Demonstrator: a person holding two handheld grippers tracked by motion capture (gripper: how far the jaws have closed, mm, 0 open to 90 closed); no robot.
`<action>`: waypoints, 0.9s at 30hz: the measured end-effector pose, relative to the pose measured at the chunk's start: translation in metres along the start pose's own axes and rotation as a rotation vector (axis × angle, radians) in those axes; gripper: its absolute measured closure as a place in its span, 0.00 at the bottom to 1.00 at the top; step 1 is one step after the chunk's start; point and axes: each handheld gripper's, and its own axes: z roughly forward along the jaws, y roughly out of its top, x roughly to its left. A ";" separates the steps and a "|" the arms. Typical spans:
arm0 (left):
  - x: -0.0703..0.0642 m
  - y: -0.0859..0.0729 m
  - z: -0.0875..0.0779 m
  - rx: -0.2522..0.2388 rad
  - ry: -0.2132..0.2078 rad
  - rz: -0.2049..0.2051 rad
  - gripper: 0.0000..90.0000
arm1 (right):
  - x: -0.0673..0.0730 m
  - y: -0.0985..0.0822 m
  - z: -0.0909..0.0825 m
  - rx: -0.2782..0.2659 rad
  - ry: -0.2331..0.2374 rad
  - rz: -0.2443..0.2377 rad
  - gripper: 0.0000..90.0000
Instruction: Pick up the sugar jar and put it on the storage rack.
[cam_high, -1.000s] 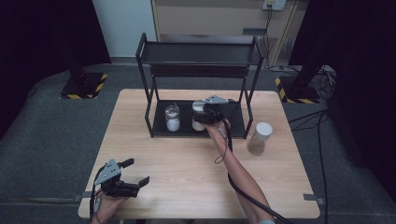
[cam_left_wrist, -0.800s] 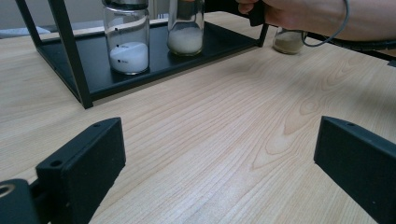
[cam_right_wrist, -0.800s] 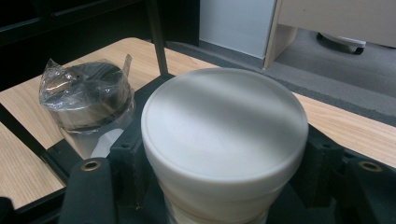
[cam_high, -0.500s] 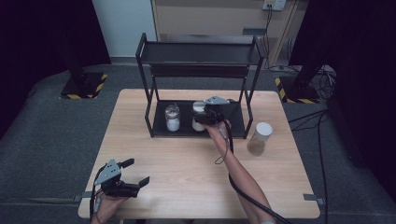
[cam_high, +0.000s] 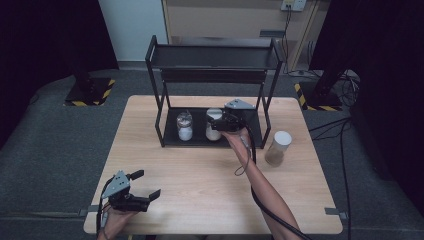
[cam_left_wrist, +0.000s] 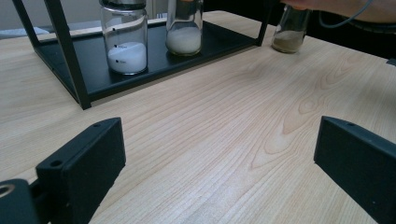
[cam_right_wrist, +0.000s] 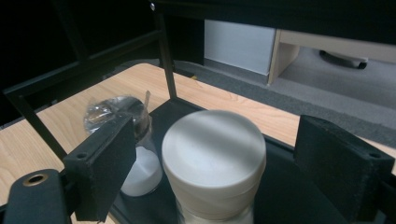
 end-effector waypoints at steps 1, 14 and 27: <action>0.000 0.000 0.000 -0.001 0.000 0.000 0.01 | 0.000 0.002 -0.002 0.001 0.005 -0.006 0.14; 0.000 0.000 0.000 -0.002 -0.002 0.001 0.01 | -0.006 0.019 -0.046 0.015 0.027 -0.065 0.13; -0.001 0.000 0.001 -0.001 -0.001 0.002 0.01 | -0.005 0.010 -0.107 -0.003 0.064 -0.124 0.13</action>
